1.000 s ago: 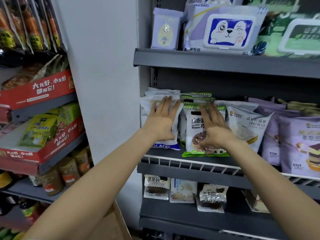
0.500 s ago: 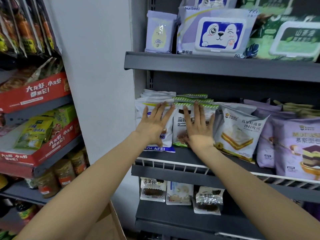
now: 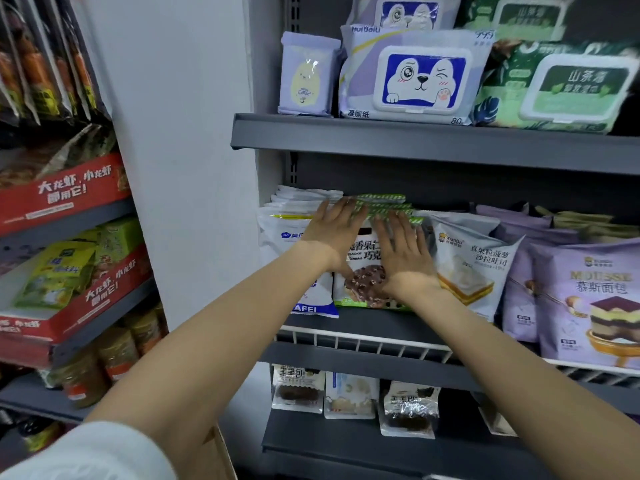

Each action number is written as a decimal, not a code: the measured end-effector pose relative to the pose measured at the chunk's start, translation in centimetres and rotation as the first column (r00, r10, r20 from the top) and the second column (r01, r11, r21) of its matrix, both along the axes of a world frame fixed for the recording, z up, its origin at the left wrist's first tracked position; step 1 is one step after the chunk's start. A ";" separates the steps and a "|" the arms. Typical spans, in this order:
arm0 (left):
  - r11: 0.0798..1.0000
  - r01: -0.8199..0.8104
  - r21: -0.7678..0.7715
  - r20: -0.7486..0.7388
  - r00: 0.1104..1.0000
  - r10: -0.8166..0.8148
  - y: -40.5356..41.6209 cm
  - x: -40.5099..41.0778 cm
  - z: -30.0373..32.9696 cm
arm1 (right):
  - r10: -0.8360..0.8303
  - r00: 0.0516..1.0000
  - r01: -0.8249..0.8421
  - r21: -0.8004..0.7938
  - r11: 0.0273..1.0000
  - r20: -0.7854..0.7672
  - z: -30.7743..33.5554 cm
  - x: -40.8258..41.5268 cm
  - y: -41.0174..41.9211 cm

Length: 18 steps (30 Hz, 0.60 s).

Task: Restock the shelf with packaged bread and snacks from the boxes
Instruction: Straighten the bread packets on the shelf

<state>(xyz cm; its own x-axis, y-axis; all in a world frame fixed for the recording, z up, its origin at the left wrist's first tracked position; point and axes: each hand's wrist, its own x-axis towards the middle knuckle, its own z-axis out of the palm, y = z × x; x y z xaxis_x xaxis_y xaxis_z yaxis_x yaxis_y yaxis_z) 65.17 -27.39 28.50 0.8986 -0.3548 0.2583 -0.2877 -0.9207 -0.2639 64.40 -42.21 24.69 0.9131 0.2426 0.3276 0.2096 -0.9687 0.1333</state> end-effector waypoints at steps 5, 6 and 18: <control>0.991 -0.093 0.094 0.008 0.996 0.092 -1.0 1.4 0.1 | -0.049 0.998 0.048 -0.034 0.998 -0.029 0.1 0.5 0.7; 0.988 -0.107 0.109 0.014 0.994 0.107 -1.2 1.3 0.1 | -0.048 0.999 0.047 -0.038 0.998 -0.024 -0.1 0.5 0.8; 0.994 -0.042 -0.097 0.052 0.998 0.047 -3.4 -0.1 -0.6 | -0.122 0.980 0.081 0.248 0.965 0.154 2.1 -1.2 -4.4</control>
<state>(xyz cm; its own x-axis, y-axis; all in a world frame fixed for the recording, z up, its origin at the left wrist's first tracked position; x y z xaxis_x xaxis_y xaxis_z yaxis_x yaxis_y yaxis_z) 65.07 -30.82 27.94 0.8967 -0.2865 0.3374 -0.2340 -0.9539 -0.1881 63.19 -46.62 26.79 0.8563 0.0468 0.5144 0.1028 -0.9914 -0.0809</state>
